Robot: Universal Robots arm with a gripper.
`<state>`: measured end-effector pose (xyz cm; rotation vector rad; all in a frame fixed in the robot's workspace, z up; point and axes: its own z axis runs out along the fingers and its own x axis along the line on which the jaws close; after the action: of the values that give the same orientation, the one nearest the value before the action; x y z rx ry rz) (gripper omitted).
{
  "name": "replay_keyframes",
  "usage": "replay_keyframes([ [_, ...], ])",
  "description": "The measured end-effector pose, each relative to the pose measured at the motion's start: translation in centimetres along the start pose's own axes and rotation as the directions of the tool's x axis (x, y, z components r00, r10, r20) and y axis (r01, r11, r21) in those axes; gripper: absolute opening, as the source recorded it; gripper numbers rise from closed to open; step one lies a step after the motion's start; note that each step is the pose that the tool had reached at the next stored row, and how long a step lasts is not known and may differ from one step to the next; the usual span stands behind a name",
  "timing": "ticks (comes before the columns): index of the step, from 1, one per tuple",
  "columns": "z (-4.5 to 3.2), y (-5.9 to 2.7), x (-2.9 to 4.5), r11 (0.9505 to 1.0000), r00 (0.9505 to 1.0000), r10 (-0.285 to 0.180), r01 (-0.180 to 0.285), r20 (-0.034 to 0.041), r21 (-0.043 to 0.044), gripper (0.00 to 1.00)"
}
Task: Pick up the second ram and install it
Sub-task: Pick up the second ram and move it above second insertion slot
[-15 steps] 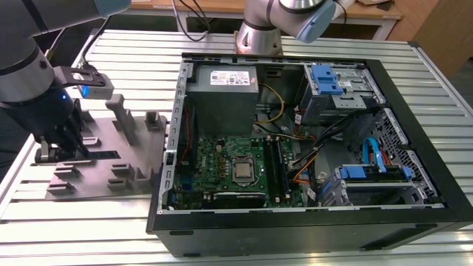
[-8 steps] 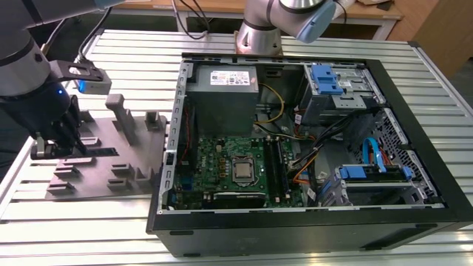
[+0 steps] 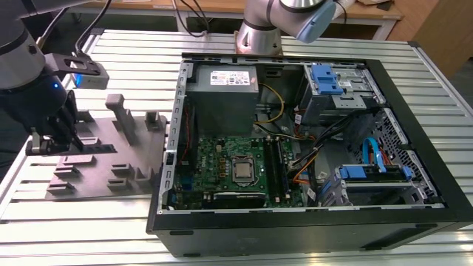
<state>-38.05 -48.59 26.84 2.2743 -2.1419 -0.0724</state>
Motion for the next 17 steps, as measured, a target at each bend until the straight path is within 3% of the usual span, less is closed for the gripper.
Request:
replay_keyframes([
  [17, -2.65, 0.12, -0.06, 1.0000, 1.0000, 0.000, 0.000, 0.0000, 0.0000, 0.14],
])
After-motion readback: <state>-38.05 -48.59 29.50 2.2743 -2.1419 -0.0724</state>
